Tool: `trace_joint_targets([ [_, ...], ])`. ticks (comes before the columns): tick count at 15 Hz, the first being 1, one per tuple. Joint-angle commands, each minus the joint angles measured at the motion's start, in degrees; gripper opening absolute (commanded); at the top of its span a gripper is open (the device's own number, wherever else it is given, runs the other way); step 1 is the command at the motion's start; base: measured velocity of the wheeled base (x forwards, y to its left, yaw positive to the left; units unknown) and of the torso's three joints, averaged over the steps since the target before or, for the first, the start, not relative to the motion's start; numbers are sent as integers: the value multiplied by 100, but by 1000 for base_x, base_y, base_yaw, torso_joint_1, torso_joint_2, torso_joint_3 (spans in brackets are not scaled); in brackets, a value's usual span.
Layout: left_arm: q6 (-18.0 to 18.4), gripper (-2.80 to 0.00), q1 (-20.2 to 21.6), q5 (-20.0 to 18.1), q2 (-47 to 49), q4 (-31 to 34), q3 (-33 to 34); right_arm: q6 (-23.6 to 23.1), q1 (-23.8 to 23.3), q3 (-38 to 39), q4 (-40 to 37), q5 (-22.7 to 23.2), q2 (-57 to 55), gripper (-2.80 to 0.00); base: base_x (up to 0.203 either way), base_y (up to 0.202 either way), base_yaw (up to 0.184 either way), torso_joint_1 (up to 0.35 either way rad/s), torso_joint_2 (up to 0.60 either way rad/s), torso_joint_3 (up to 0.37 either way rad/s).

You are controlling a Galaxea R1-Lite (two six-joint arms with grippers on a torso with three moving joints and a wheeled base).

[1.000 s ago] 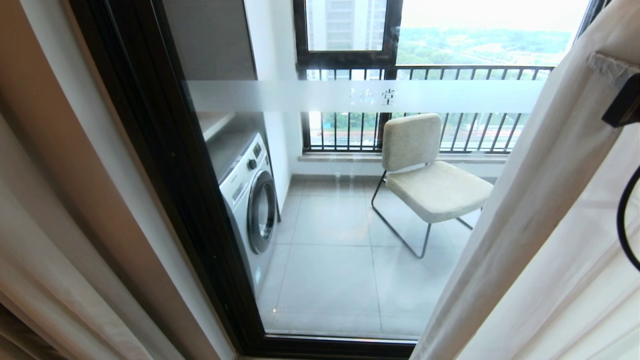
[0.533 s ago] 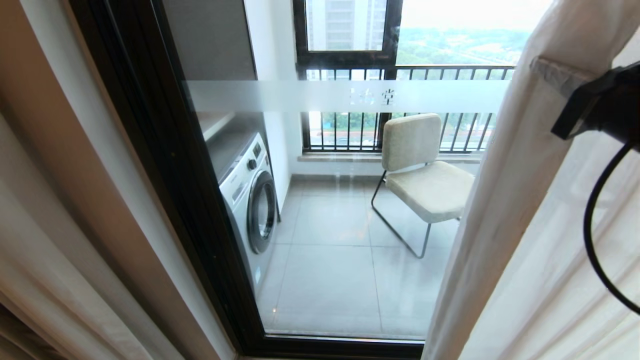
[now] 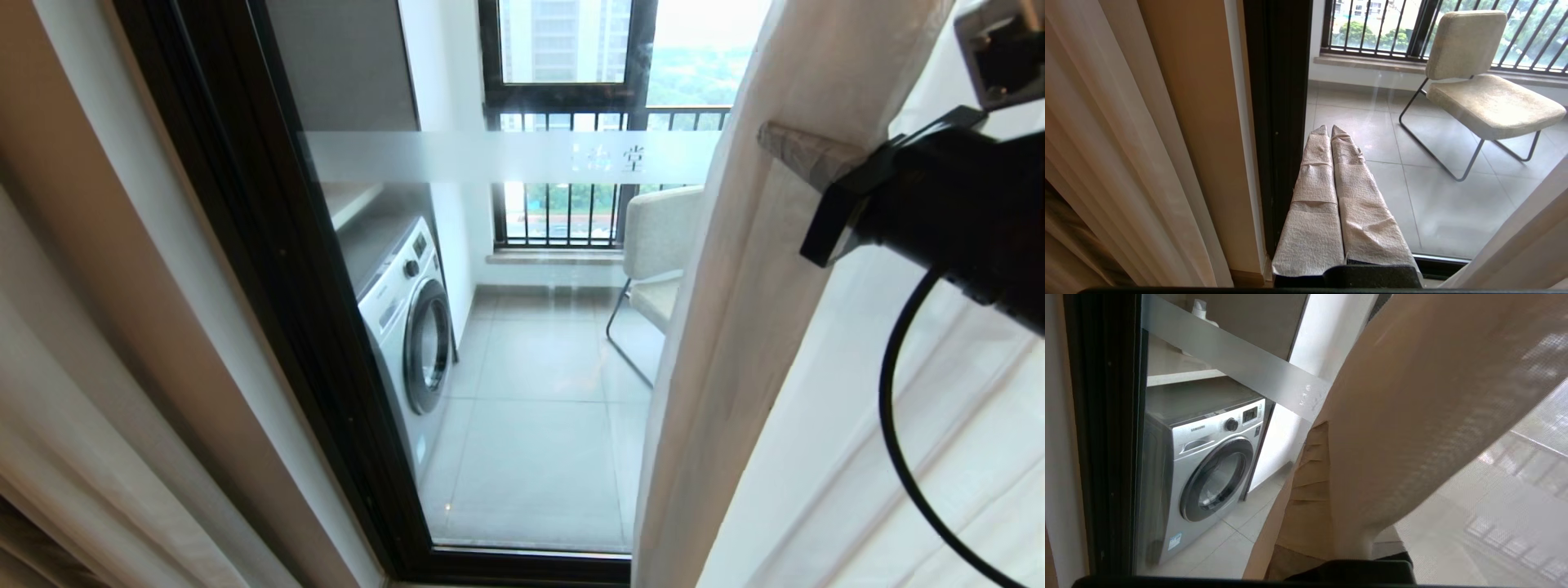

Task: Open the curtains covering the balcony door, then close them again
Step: Close the inner curtains on both sides

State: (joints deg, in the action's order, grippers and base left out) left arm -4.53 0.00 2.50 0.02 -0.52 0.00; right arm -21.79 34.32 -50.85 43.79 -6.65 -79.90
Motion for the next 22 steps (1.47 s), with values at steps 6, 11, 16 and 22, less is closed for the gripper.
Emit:
trace_joint_targets([
  [6,-4,-280,9,5,6,0,0,22,-380,-2,226,-753,12,-280,0,0,0,0,0,0],
  [11,-4,-280,4,5,1,-3,0,17,-1365,-4,206,-776,38,-280,0,0,0,0,0,0],
  [16,-4,-280,0,5,6,-9,0,17,-2256,-10,242,-775,-66,-280,0,0,0,0,0,0],
  [22,-4,-280,1,5,6,0,0,24,-2492,-4,279,-768,-149,-280,0,0,0,0,0,0],
])
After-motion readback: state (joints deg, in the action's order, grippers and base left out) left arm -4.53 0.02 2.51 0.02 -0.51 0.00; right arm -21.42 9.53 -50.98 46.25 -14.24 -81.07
